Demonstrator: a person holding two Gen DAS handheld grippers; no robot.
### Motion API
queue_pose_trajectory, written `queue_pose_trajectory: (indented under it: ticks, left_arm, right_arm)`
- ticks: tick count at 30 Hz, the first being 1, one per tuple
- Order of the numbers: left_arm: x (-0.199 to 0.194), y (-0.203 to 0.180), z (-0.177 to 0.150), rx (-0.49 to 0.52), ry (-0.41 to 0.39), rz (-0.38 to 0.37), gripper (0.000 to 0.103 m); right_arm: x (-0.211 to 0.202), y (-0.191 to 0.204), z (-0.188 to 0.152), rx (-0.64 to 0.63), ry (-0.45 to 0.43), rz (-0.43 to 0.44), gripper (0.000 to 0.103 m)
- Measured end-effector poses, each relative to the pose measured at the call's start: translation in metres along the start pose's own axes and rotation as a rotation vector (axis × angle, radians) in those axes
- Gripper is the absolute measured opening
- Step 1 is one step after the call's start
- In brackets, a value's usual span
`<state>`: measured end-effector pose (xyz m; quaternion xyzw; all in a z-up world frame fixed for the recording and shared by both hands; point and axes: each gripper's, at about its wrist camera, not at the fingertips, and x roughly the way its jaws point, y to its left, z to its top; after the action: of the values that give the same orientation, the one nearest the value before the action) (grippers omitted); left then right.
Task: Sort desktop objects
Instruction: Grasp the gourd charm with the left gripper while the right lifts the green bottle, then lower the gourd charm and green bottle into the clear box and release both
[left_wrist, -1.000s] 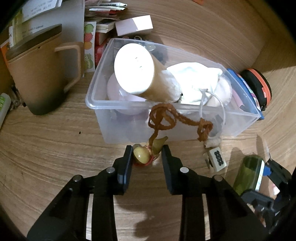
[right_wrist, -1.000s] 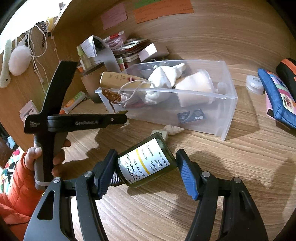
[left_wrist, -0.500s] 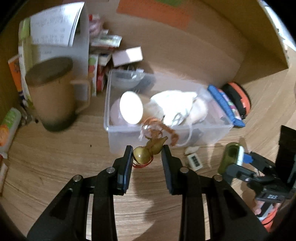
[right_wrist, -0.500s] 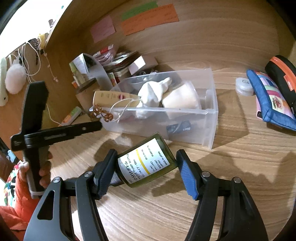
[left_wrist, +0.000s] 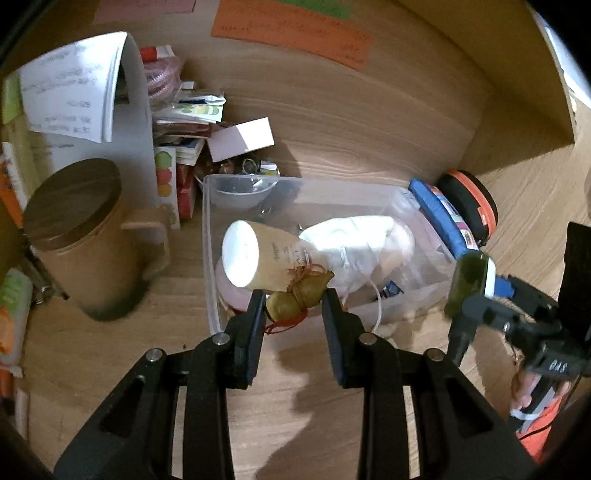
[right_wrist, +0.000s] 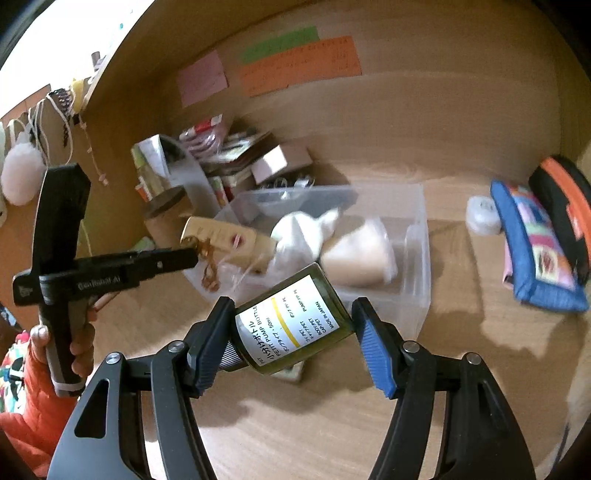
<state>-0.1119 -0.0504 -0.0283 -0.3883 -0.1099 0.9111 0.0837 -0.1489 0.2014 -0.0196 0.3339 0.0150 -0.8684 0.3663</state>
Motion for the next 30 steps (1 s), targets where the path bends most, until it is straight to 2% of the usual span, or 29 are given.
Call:
queue_pose_trajectory:
  ticks: [4, 7, 10, 15, 25, 30]
  left_arm:
    - [0.011, 0.005, 0.01, 0.015, 0.017, 0.017, 0.03]
    - [0.018, 0.007, 0.012, 0.03, 0.023, 0.036, 0.03]
    - [0.026, 0.008, 0.012, 0.043, 0.032, 0.042, 0.03]
    - [0.036, 0.007, 0.015, 0.076, 0.032, 0.064, 0.03]
    - [0.051, 0.002, 0.022, 0.158, -0.007, 0.146, 0.031]
    - [0.051, -0.004, 0.017, 0.195, -0.016, 0.165, 0.036]
  right_arm:
    - [0.007, -0.007, 0.023, 0.013, -0.01, -0.028, 0.062]
    - [0.021, -0.014, 0.036, 0.029, 0.0, -0.1, 0.062]
    - [0.041, -0.016, 0.041, 0.046, 0.028, -0.151, 0.062]
    - [0.068, -0.018, 0.04, 0.099, 0.051, -0.176, 0.062]
    - [0.08, 0.001, 0.033, -0.035, 0.051, -0.265, 0.062]
    - [0.085, 0.009, 0.03, -0.107, 0.055, -0.321, 0.063]
